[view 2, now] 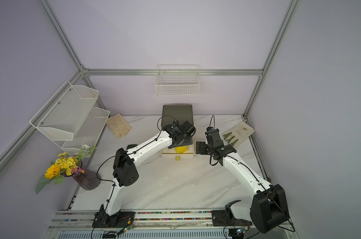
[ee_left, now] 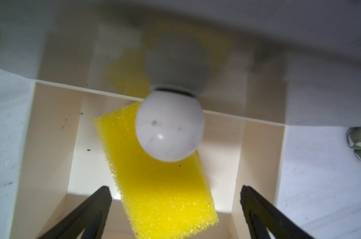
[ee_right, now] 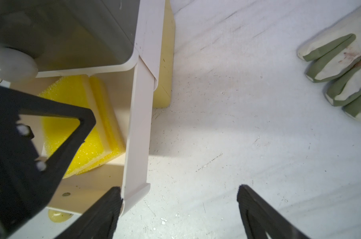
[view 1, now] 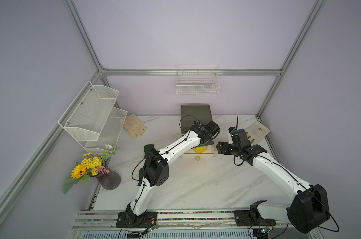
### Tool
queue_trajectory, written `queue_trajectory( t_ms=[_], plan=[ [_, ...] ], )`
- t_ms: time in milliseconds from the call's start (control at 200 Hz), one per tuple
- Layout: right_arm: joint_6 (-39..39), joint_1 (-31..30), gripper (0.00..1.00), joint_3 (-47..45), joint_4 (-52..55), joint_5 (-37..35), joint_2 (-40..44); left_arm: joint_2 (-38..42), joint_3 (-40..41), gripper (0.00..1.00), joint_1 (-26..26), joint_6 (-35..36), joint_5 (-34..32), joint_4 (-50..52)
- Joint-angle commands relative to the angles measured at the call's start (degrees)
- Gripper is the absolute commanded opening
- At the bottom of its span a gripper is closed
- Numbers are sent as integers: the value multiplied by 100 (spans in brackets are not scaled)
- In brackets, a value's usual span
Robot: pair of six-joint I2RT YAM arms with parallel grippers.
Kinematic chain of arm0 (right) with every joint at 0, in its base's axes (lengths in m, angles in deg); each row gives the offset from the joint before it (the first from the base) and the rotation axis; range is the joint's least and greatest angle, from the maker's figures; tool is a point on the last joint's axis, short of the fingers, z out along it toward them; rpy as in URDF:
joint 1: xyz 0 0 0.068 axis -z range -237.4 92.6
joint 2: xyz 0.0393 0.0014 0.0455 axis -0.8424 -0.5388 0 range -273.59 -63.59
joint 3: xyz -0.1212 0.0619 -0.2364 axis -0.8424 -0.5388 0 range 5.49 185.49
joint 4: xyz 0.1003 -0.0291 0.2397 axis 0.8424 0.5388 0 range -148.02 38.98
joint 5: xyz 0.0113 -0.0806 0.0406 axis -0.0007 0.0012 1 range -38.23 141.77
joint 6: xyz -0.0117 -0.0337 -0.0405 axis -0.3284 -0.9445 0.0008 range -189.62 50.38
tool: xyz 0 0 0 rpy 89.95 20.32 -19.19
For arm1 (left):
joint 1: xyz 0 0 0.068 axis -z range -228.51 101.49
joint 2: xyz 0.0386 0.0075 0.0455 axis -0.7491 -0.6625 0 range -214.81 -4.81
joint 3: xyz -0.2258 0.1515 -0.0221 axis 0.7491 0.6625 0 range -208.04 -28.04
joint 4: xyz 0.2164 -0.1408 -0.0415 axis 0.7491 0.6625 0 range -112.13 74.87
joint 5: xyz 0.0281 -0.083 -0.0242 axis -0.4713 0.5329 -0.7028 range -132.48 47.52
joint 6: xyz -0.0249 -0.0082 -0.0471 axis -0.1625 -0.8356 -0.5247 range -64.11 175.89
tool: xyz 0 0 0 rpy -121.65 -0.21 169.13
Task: Take the sponge out of the drawer
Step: Pick up the sponge from the drawer.
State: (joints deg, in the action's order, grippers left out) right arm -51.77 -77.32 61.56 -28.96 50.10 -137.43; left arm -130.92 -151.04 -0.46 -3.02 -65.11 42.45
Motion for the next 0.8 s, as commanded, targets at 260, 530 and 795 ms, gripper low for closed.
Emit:
queue_trajectory(
  t_ms=[260, 530, 795],
  plan=[
    [-102, 41, 92, -32, -176, 58, -25, -106, 26, 100, -31, -89, 42, 78],
    [-123, 45, 92, -80, -207, 39, -1, 159, 182, 100, -16, -229, -85, 182],
    [-115, 41, 92, -112, -246, 71, 68, 254, 369, 100, 71, -296, -135, 187]
  ],
)
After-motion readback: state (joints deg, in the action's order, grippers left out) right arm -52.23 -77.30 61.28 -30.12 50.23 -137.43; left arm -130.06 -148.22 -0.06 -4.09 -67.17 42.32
